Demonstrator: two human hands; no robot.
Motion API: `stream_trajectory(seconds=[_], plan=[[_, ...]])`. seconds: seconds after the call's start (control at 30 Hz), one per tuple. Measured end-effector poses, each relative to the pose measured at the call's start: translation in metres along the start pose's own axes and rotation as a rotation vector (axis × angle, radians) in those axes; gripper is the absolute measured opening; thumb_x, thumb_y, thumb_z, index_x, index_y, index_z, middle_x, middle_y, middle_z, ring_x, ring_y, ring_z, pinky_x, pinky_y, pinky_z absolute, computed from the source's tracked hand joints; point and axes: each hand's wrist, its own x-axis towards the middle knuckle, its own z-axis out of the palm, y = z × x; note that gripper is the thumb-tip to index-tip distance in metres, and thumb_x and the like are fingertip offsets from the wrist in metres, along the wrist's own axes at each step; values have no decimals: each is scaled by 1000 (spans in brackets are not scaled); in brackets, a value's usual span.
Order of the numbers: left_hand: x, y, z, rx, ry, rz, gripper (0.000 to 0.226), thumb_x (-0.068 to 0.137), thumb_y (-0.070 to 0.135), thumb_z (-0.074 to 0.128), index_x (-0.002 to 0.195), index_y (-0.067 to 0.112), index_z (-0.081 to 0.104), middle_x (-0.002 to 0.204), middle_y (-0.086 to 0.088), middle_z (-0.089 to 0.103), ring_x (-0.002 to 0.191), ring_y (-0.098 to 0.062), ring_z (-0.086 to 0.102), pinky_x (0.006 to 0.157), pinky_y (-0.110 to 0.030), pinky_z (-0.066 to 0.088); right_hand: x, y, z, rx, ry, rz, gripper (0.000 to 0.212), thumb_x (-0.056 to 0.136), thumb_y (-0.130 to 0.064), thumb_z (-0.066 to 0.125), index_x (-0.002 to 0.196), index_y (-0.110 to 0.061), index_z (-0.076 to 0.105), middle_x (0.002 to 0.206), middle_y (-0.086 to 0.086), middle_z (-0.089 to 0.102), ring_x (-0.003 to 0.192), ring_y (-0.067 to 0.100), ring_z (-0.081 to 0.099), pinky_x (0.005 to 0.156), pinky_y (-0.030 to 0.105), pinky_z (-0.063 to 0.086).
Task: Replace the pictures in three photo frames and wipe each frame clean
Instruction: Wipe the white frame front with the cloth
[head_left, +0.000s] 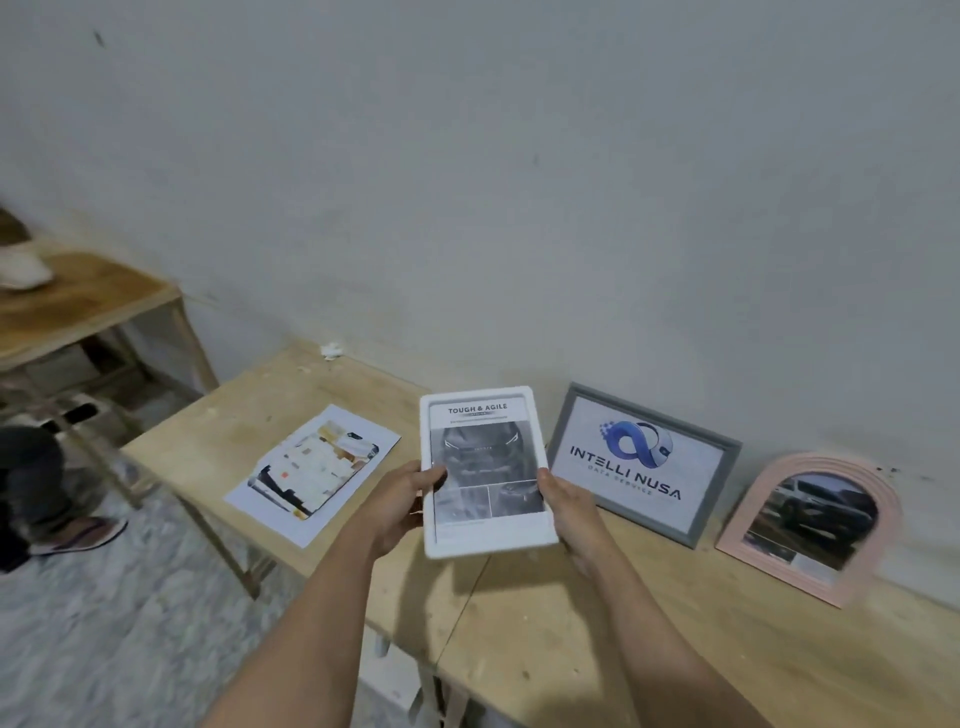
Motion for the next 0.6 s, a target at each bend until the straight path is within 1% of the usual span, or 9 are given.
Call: stream_trajectory(seconds=[0.07,0.13,0.23,0.3,0.37,0.43,0.5,0.53,0.6], plan=[[6,1,-19,-240,-13,8,23,104,23,48,117,14,64,102,-5,74,94,-25,70,84,-39,55,5,-1,18,7,-61,8,42,93,-48,52,97,-12,73,100,12,74,91,30,70,89,43,52],[9,2,-31,-417,-42,-7,24,106,23,45,119,13,62,97,-5,77,91,-25,75,75,-42,59,9,4,36,12,-121,37,44,92,-51,52,100,-13,73,101,10,74,97,32,69,96,46,48],[17,2,-42,-518,-39,-53,22,105,21,45,116,12,61,89,-7,78,81,-27,77,60,-40,61,17,7,51,31,-143,83,46,93,-50,51,103,-10,70,104,10,74,103,35,67,100,48,45],[25,1,-48,-558,-16,-68,25,104,20,46,123,11,60,96,-11,78,86,-31,76,63,-44,61,24,7,53,3,-180,108,49,93,-53,49,107,-11,69,106,9,73,104,33,66,101,47,46],[39,-2,-54,-571,4,-88,31,103,21,48,130,11,58,108,-15,75,94,-37,74,68,-51,60,35,2,54,-6,-238,116,50,95,-57,41,112,-20,69,105,4,74,100,23,69,94,39,51],[56,-2,-59,-561,15,-118,26,103,22,48,124,13,62,101,-12,77,87,-36,75,64,-50,61,61,-3,51,-62,-220,125,50,96,-59,36,111,-22,67,99,-1,73,89,16,69,81,30,52],[73,-2,-62,-523,46,-139,24,104,24,48,118,14,64,91,-8,78,78,-30,76,61,-45,62,99,-7,47,-157,-138,155,47,95,-58,39,108,-19,62,98,-1,67,82,15,62,75,30,49],[84,-2,-62,-510,62,-158,26,103,25,50,121,13,63,95,-10,78,80,-31,76,64,-45,62,124,-7,44,-207,-109,171,45,94,-57,40,104,-18,60,95,-1,63,78,16,57,72,31,46],[101,-2,-65,-506,89,-175,33,101,25,53,129,11,60,112,-17,74,91,-36,74,71,-50,61,170,-8,42,-314,-71,148,37,94,-53,41,85,-20,55,83,2,55,70,17,49,69,33,41]])
